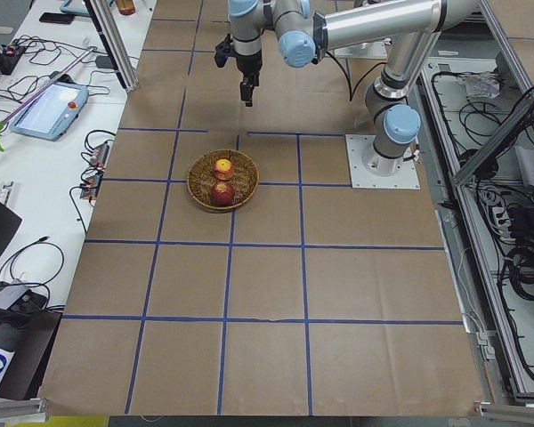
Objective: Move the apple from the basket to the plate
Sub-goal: 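Close the left gripper around the yellow-red apple in the basket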
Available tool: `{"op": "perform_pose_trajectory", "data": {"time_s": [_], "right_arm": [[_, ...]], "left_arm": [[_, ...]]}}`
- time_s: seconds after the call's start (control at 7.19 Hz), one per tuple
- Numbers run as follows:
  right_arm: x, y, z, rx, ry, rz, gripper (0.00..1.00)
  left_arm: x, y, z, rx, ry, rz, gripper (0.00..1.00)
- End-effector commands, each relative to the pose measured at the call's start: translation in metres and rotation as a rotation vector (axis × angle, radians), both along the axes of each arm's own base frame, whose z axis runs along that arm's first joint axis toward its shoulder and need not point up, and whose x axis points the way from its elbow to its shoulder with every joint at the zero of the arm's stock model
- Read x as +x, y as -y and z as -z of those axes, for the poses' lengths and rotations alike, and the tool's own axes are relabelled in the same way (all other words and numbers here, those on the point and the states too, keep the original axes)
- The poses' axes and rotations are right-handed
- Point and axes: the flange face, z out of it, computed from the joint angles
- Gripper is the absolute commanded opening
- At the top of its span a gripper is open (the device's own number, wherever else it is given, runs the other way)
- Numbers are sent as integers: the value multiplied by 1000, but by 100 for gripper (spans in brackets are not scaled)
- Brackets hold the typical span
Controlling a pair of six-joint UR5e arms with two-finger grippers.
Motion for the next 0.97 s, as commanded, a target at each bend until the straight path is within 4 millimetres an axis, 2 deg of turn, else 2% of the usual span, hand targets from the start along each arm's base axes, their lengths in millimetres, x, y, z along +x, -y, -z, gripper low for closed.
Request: {"op": "perform_pose_trajectory", "data": {"time_s": [0.0, 0.14, 0.28, 0.83], "right_arm": [[0, 0, 1, 1, 0, 0, 100], [0, 0, 1, 1, 0, 0, 100], [0, 0, 1, 1, 0, 0, 100], [0, 0, 1, 1, 0, 0, 100]], "left_arm": [[71, 34, 59, 36, -32, 123, 99], [98, 57, 91, -10, -14, 143, 99], [102, 67, 115, 9, -26, 161, 99], [112, 91, 173, 36, -34, 163, 99]]}}
